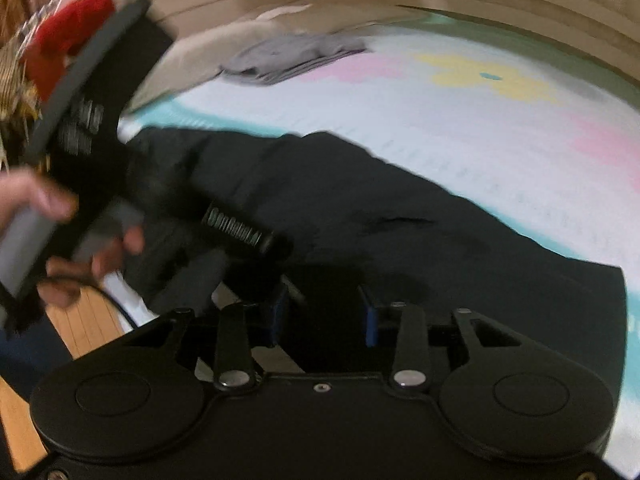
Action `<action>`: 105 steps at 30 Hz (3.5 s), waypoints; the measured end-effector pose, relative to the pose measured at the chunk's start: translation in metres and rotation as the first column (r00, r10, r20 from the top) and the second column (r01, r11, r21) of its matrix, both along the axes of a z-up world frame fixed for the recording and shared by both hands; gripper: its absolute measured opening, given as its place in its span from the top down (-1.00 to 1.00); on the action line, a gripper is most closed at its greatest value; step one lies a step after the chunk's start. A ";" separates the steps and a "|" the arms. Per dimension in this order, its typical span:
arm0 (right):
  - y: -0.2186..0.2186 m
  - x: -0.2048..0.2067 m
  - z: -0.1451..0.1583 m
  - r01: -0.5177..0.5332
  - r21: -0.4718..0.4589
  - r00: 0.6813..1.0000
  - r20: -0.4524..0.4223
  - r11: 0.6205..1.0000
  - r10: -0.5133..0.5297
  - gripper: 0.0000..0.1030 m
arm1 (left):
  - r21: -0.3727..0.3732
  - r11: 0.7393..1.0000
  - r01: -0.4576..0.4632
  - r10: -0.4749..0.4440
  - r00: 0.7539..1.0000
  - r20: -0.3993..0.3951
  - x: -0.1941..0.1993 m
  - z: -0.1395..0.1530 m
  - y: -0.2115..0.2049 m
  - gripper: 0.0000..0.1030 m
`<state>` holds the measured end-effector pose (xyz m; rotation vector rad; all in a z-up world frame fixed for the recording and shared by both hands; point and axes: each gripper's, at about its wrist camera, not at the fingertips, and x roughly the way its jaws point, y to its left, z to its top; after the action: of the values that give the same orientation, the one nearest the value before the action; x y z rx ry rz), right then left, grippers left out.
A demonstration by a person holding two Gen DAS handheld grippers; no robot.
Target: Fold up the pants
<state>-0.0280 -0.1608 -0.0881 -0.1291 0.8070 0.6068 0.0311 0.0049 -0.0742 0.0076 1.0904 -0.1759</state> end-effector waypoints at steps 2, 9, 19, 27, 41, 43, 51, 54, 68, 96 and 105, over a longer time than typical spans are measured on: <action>0.006 -0.003 -0.004 -0.025 -0.027 1.000 0.010 0.999 0.025 0.08 | -0.005 1.000 -0.019 0.019 1.000 -0.010 0.006 -0.002 0.003 0.03; 0.010 -0.009 -0.019 -0.040 -0.121 0.997 0.065 0.992 0.048 0.62 | -0.007 1.000 -0.022 0.022 1.000 -0.019 0.015 -0.009 0.003 0.03; 0.015 -0.045 0.006 -0.166 -0.017 0.985 0.055 0.986 0.166 0.85 | 0.003 0.998 -0.058 0.058 0.998 -0.018 0.013 -0.004 0.006 0.03; 0.014 -0.041 -0.003 -0.121 0.004 0.993 -0.012 0.993 0.121 0.17 | 0.071 0.995 -0.063 0.050 0.984 0.169 -0.008 0.038 -0.001 0.04; -0.126 -0.005 0.008 0.456 0.115 0.889 -0.115 0.883 -0.444 -0.04 | 0.099 0.990 0.100 -0.101 0.995 0.001 -0.013 -0.011 -0.037 0.01; -0.138 0.000 0.001 0.506 0.035 0.857 -0.128 0.862 -0.499 -0.03 | 0.126 0.986 0.107 -0.111 0.993 0.029 -0.019 -0.012 -0.038 -0.01; -0.126 -0.012 0.007 0.505 -0.098 0.861 -0.013 0.858 -0.508 -0.01 | 0.062 0.998 0.026 -0.032 0.994 0.104 -0.035 0.018 -0.016 0.01; -0.111 -0.019 0.028 0.477 -0.032 0.877 0.072 0.878 -0.474 -0.02 | 0.061 0.997 -0.041 0.029 0.980 0.195 -0.039 0.039 0.006 -0.01; -0.007 -0.011 0.028 0.159 0.010 0.987 0.008 0.987 -0.159 -0.05 | 0.089 0.949 -0.301 0.272 0.930 0.248 -0.076 0.043 0.095 -0.23; 0.064 -0.014 -0.022 -0.047 -0.138 0.998 -0.041 0.989 0.042 -1.00 | -0.213 0.755 -0.621 0.640 0.767 0.034 -0.093 0.001 0.235 -0.46; 0.062 -0.013 -0.023 -0.054 -0.116 0.998 -0.028 0.992 0.052 -1.00 | -0.119 0.818 -0.563 0.573 0.817 0.069 -0.071 -0.013 0.216 -0.90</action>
<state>-0.0413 -0.0991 -0.1111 -0.2515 0.8654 0.6121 -0.0402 0.2205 -0.0868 -0.3911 0.9370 0.3160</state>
